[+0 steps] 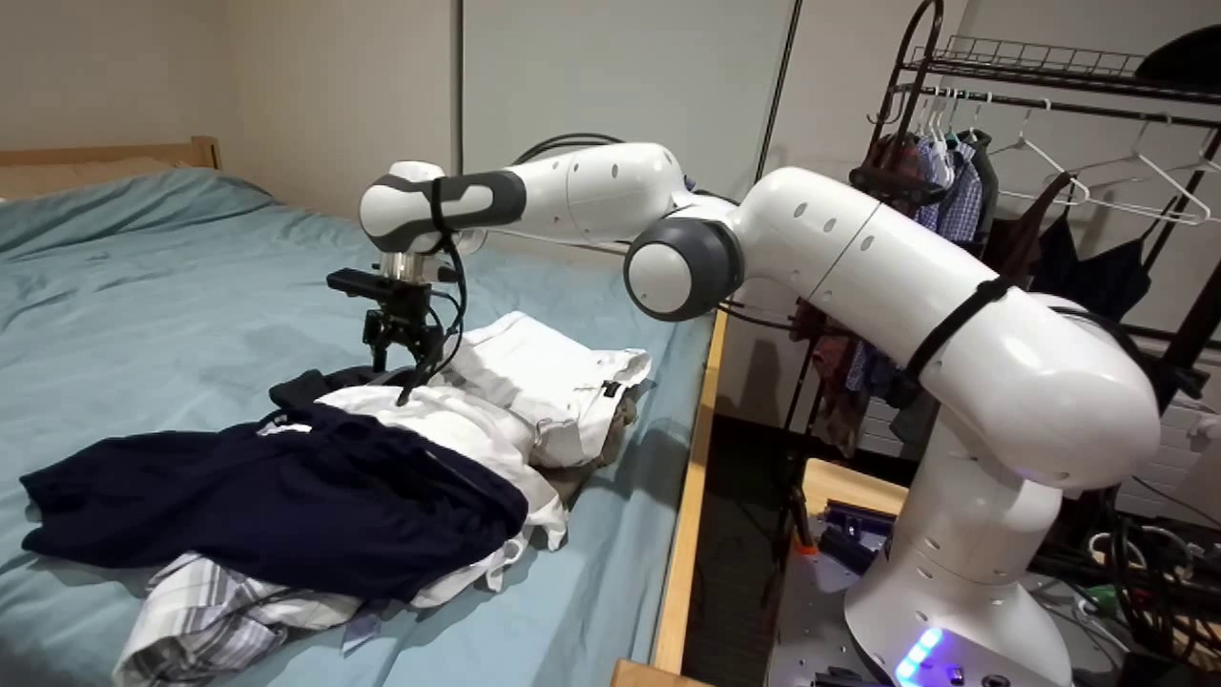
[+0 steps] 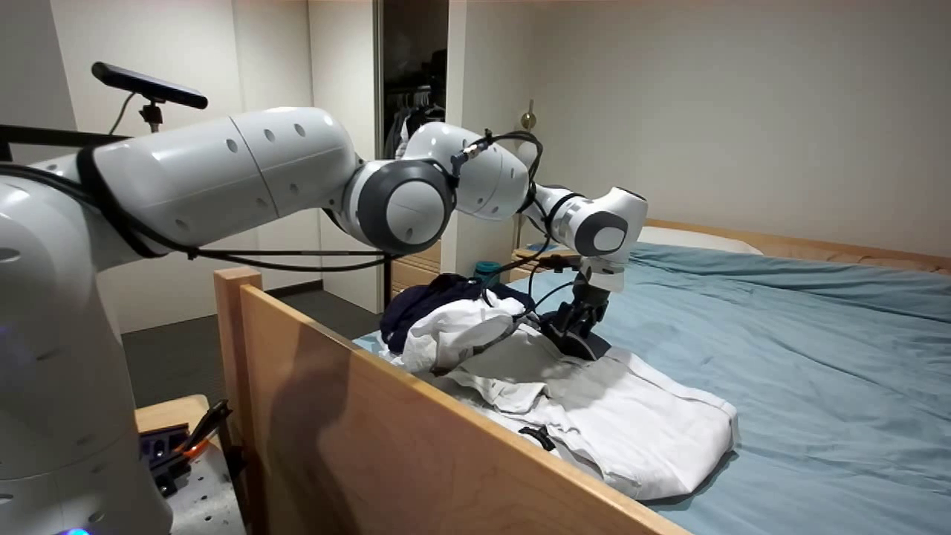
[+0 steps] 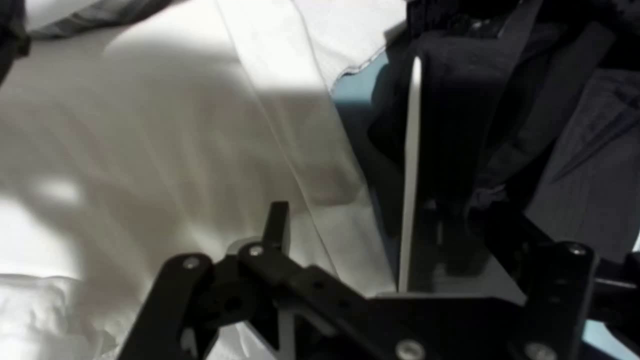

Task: Move the cap to the right

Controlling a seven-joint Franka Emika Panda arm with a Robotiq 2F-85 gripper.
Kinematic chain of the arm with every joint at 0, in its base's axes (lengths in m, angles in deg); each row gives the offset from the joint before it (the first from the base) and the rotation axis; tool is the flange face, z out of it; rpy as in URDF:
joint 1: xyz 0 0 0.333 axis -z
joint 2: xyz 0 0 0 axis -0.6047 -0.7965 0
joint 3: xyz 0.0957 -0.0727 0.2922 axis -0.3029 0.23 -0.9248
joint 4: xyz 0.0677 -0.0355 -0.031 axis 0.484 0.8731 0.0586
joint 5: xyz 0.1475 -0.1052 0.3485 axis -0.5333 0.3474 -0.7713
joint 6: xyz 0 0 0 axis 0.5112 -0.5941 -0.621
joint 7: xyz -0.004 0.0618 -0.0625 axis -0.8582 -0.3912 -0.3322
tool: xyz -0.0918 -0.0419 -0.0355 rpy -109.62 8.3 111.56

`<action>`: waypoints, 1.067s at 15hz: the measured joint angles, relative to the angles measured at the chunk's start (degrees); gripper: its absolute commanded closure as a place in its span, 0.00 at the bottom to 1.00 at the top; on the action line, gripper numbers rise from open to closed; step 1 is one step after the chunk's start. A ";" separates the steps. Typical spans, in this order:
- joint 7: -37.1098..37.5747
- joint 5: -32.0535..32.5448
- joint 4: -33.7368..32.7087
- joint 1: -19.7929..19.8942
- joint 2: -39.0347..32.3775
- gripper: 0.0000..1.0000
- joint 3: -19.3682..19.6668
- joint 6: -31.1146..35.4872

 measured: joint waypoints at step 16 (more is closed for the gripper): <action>-6.81 -0.59 -4.60 1.37 -4.17 0.96 -3.51 1.51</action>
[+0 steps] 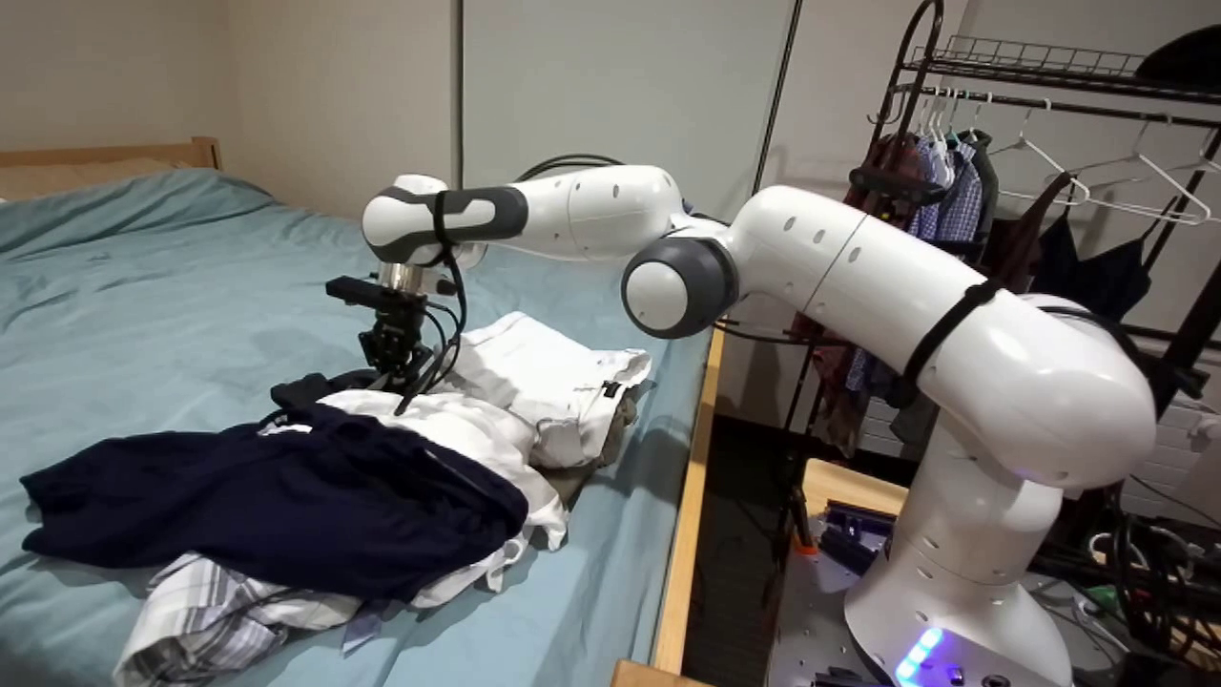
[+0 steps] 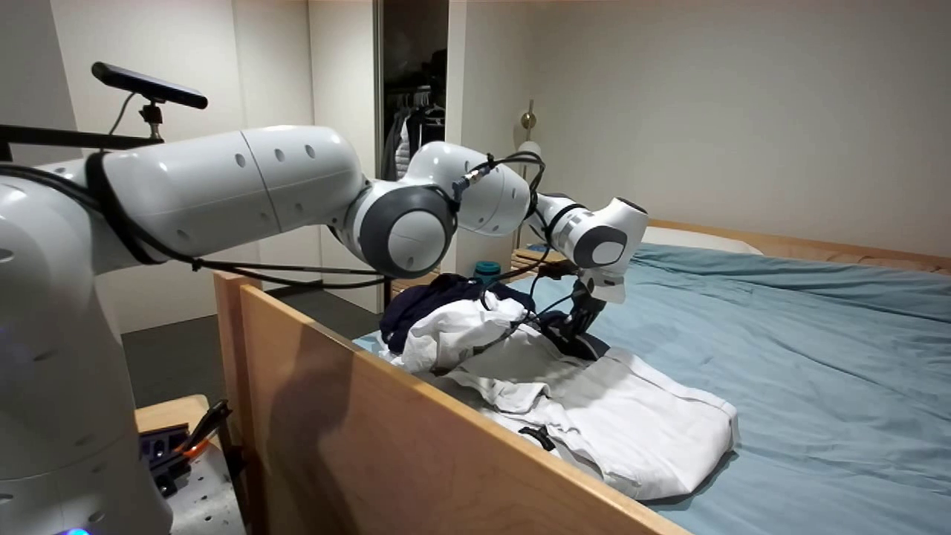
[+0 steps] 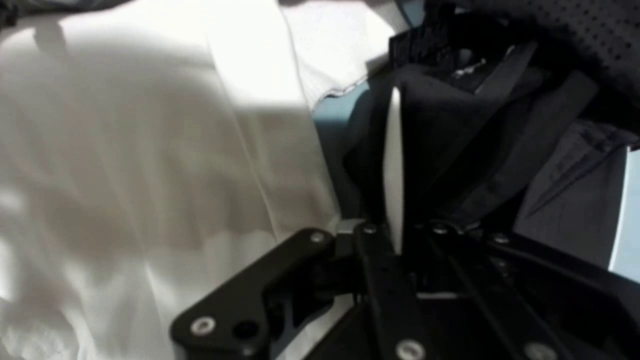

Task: Move the cap to the right

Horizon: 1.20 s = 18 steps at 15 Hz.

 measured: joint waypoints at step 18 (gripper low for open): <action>-13.43 -13.94 -2.70 15.15 2.47 0.93 -13.04 -5.44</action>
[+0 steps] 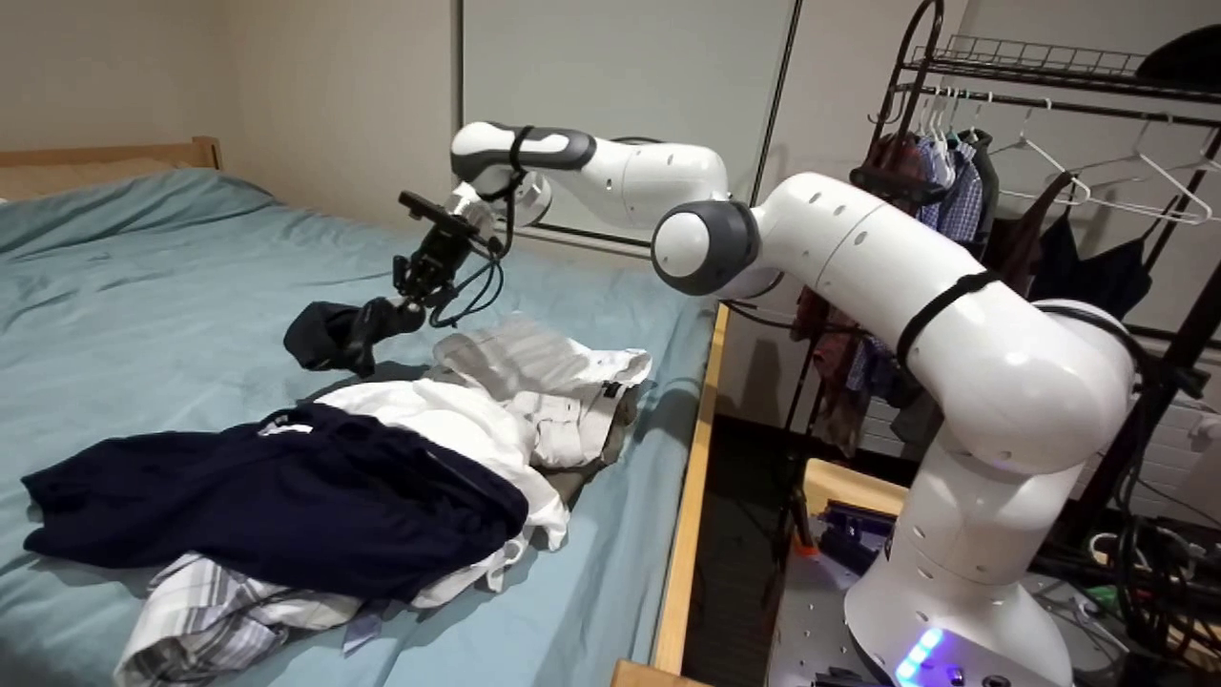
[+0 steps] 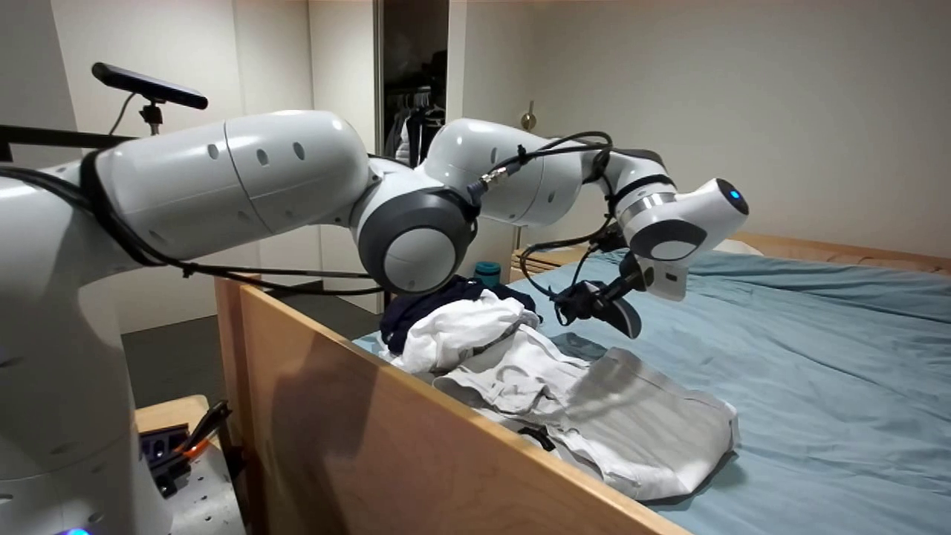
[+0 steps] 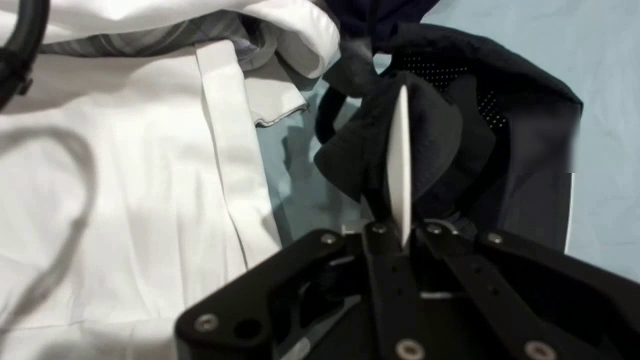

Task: Move the cap to the right

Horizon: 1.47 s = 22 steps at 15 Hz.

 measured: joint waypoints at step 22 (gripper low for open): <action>-2.66 0.00 6.00 15.25 -1.44 0.93 3.42 -39.77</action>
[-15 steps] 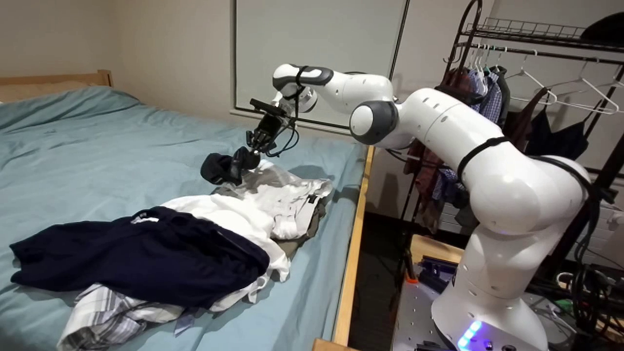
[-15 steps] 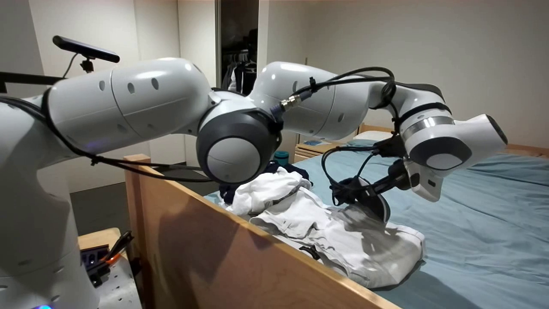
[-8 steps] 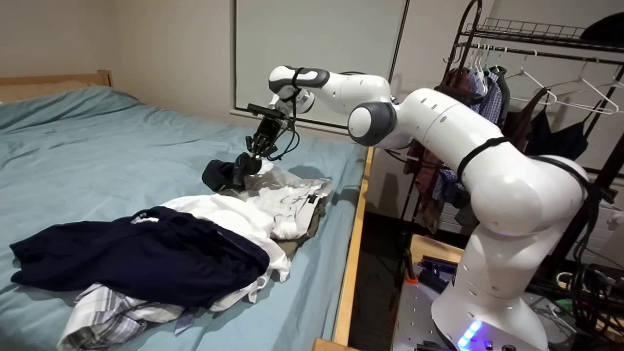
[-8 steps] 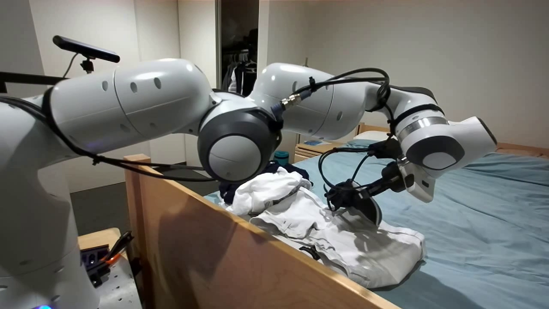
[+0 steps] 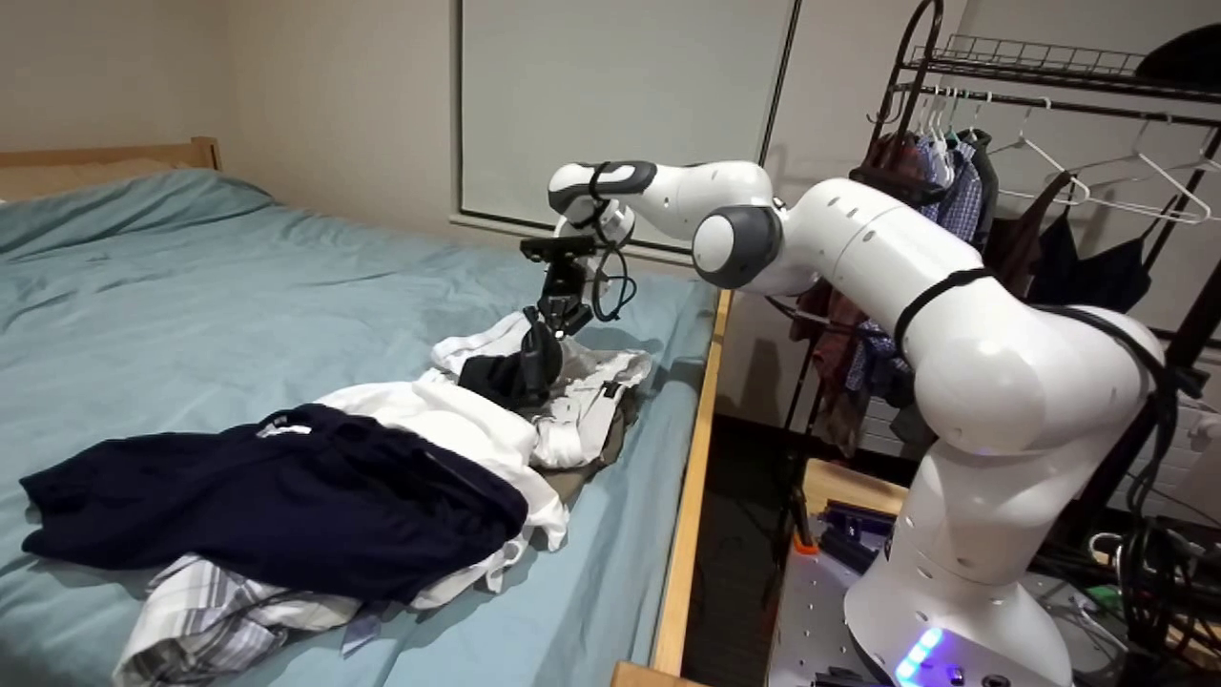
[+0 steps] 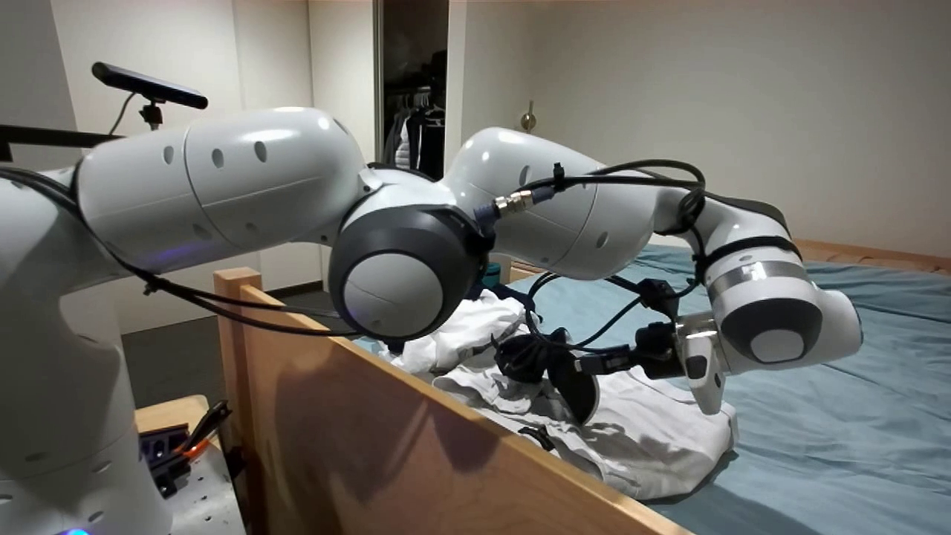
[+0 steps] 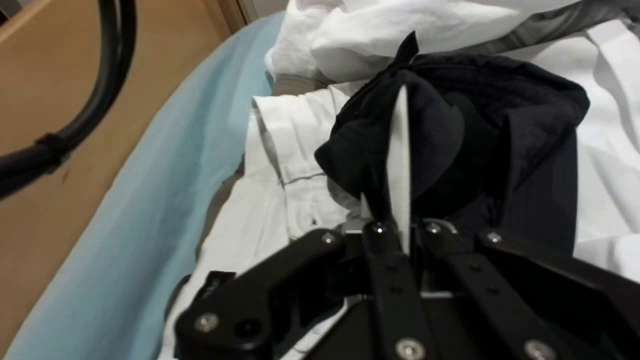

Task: Move the cap to the right

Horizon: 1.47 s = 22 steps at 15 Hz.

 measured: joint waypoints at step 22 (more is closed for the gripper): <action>18.27 -24.28 2.59 2.06 -6.81 0.93 -3.89 -16.52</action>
